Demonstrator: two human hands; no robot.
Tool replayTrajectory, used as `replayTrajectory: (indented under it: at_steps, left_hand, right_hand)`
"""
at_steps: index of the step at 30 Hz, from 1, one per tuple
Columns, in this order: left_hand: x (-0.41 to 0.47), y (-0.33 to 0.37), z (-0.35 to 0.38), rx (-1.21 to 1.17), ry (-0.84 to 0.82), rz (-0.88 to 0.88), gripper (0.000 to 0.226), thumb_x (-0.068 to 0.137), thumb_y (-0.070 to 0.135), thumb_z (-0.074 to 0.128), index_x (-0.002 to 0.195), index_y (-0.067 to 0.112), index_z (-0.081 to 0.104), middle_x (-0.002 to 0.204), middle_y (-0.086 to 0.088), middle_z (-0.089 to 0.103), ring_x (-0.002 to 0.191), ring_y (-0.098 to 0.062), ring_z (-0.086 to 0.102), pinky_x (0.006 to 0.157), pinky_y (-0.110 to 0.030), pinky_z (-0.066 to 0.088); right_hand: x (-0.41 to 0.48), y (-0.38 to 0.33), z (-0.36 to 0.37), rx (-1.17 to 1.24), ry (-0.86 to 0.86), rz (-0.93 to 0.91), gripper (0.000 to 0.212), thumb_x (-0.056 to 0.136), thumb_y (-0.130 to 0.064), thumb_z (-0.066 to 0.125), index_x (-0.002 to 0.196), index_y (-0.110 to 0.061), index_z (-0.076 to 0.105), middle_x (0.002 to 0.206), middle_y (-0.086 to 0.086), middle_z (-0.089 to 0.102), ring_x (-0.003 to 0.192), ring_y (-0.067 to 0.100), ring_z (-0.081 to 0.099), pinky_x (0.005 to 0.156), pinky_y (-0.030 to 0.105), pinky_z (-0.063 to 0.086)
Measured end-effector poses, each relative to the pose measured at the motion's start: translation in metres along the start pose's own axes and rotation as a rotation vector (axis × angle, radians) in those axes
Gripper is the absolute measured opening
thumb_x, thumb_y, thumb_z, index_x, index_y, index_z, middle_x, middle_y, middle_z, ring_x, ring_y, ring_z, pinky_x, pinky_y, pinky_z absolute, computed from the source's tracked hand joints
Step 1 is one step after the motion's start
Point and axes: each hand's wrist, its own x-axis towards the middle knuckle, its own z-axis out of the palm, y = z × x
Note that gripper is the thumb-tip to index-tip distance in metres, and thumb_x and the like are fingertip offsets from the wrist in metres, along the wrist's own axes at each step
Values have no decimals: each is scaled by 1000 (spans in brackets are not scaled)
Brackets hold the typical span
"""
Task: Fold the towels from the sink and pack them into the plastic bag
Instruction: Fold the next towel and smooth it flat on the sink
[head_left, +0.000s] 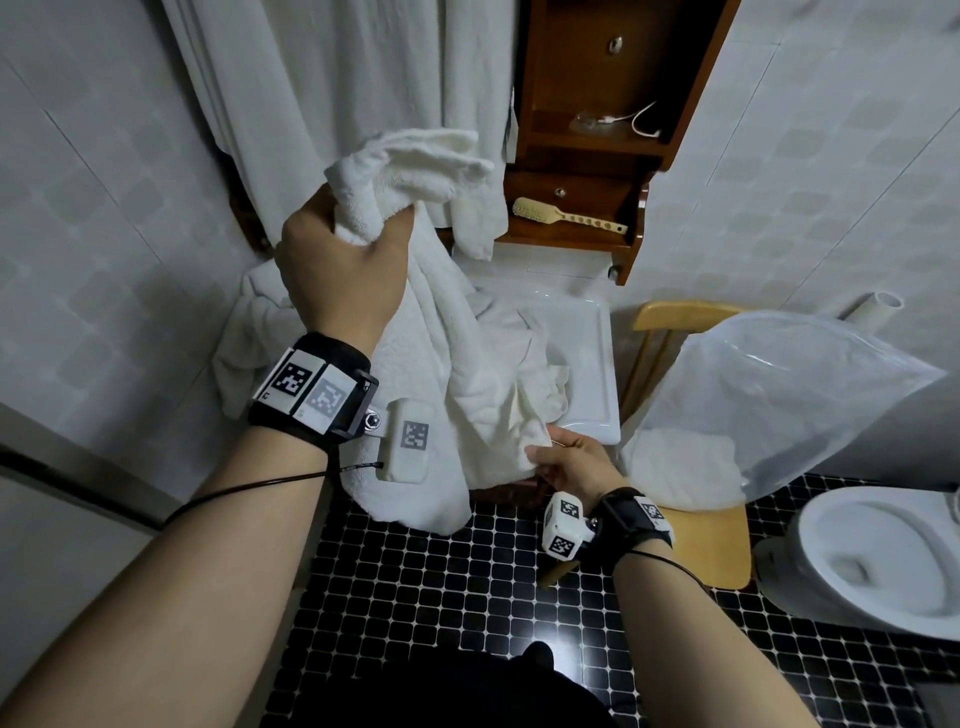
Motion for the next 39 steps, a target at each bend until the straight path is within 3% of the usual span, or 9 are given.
replayTrajectory:
  at_steps: [4,8,11,15,19,23,30,35,39]
  left_hand:
    - [2,1,-4,23,18,10,33,77,51,79,89,21,75,75,19,68,78,-4,67,69,-21,49]
    - [6,-1,-9,62,47,12,37,77,52,80,100,23,76,82,21,66,90,-11,71,78,-25,51]
    - [8,-4,-11,101,43,33,42,76,52,81,105,23,76,94,17,73,97,-15,71,85,-30,53]
    - [2,-3,-10,74,20,27,41,78,48,80,109,21,76,94,20,68,87,-3,64,72,-11,42]
    - [3,-2,-11,78,-97,53,43,76,49,82,112,26,77,102,14,77,90,-1,67,76,-7,46]
    - [2,-10,-9,123,-338,124,43,76,55,82,109,28,77,100,7,79,92,-13,74,81,-39,62]
    - [-26,-39,-2,325,-633,189,44,75,58,79,116,42,71,100,14,76,96,-21,71,82,-37,58]
    - [-42,-50,-2,468,-832,215,37,75,51,69,112,52,68,101,16,76,99,-21,70,81,-39,60]
    - [-52,-54,-9,566,-905,249,37,78,35,68,112,49,67,91,12,74,96,-23,68,77,-40,60]
  right_hand:
    - [7,6,-7,-457,426,2,12,75,-3,72,68,-13,72,68,9,68,60,24,60,67,35,52]
    - [38,33,-48,-548,683,97,33,73,-36,69,93,-11,64,85,9,71,78,33,70,81,41,62]
    - [58,55,-76,-501,630,183,38,67,-30,68,98,-9,64,84,17,74,71,36,76,68,55,66]
    - [20,35,-51,-388,565,229,14,87,-12,75,97,-9,66,75,17,73,61,33,73,65,44,65]
    - [33,44,-61,-680,513,255,41,77,-40,71,108,-13,68,97,11,74,89,36,73,84,44,62]
    - [-13,-16,4,-682,367,-19,43,82,-30,70,123,-20,61,108,3,67,101,27,66,89,34,51]
    - [-65,-114,75,-21,41,-651,40,100,-42,49,131,-23,66,123,11,72,117,27,68,96,41,56]
    - [-82,-131,99,-822,-83,-705,66,82,-48,74,143,-27,59,117,-1,76,103,6,71,84,23,57]
    - [-94,-126,109,-984,-106,-658,82,73,-57,79,142,-18,60,113,-1,78,101,7,71,85,22,56]
